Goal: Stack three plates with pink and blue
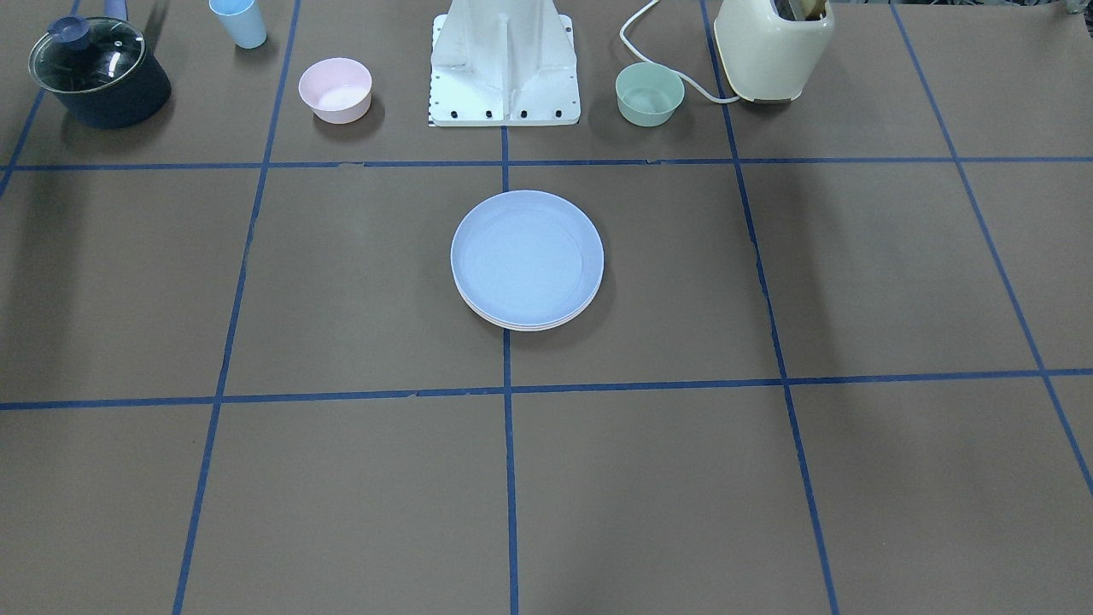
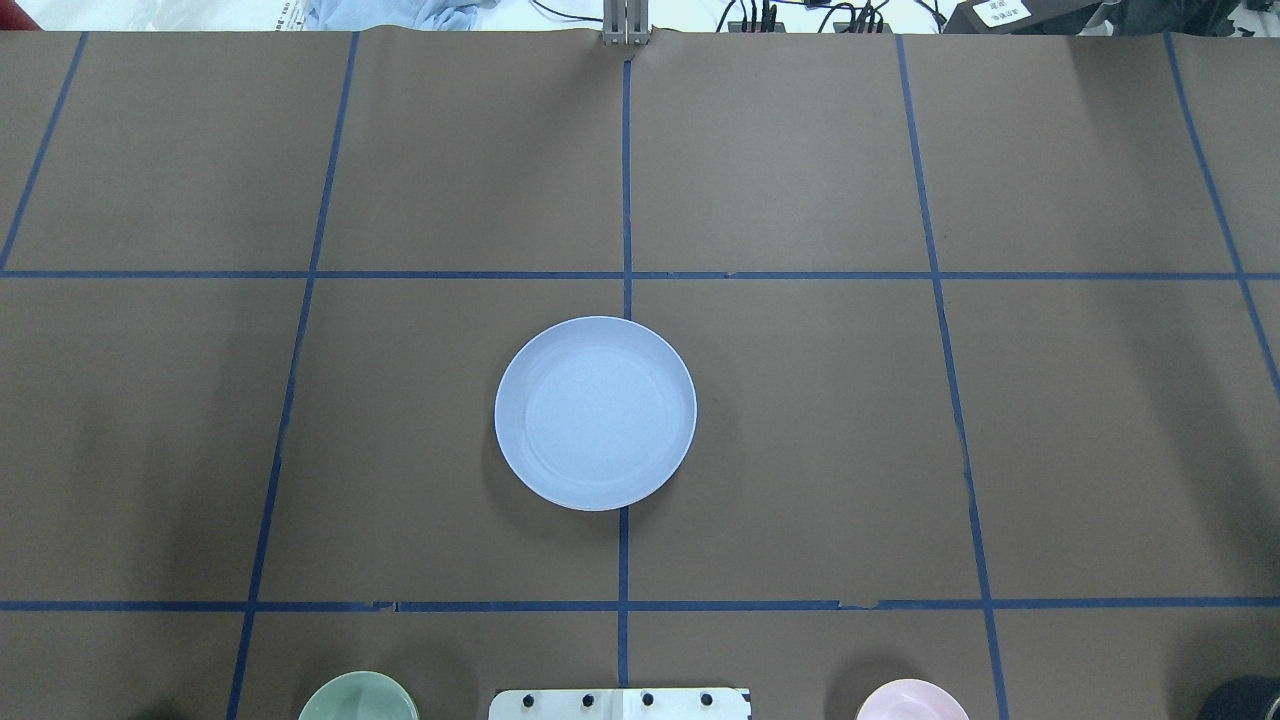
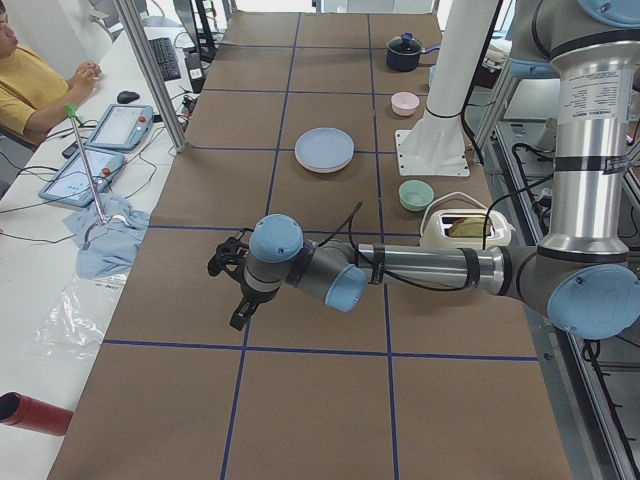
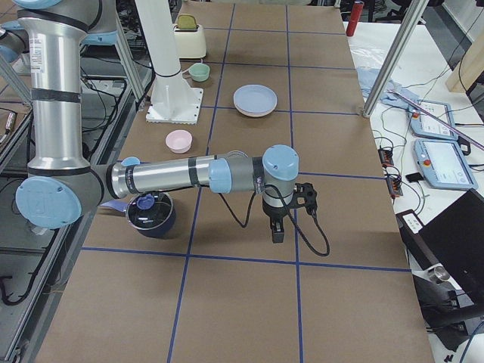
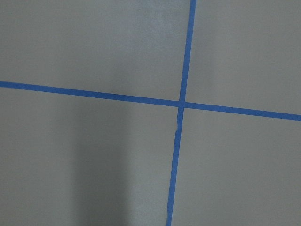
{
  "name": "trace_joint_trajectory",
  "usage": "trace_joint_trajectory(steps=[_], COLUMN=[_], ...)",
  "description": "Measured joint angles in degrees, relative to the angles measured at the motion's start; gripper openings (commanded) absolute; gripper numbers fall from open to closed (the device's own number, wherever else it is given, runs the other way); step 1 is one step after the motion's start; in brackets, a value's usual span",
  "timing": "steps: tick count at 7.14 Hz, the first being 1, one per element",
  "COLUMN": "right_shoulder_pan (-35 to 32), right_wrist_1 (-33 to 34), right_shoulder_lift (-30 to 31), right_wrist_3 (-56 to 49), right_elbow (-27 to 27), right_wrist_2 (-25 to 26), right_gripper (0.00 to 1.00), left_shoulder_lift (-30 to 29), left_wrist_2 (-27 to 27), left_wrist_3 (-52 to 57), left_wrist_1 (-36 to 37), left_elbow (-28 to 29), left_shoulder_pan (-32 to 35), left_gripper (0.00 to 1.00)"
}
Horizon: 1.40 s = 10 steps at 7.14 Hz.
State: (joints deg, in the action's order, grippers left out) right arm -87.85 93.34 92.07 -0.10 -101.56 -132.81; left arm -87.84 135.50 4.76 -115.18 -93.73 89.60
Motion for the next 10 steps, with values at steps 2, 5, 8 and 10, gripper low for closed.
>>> trace_joint_trajectory(steps=[2,5,8,10], right_shoulder_pan=[0.0,0.0,0.0,0.0], right_wrist_1=[0.0,0.0,0.0,0.0], right_shoulder_lift=[0.1,0.3,0.3,0.3], right_wrist_3=[0.0,0.0,0.0,0.0], right_elbow=[0.1,0.2,0.1,0.0], right_wrist_2=[0.0,0.1,0.1,0.1], right_gripper=[1.00,1.00,1.00,1.00], left_shoulder_lift=[0.4,0.8,0.4,-0.3], left_wrist_2=[-0.1,-0.1,-0.1,-0.2], left_wrist_3=[0.2,0.5,0.8,0.9], left_wrist_1=[-0.2,-0.4,-0.5,-0.6], left_elbow=[-0.5,-0.7,-0.7,-0.7], left_shoulder_pan=[0.0,0.1,0.1,0.1], left_gripper=[1.00,1.00,1.00,1.00])
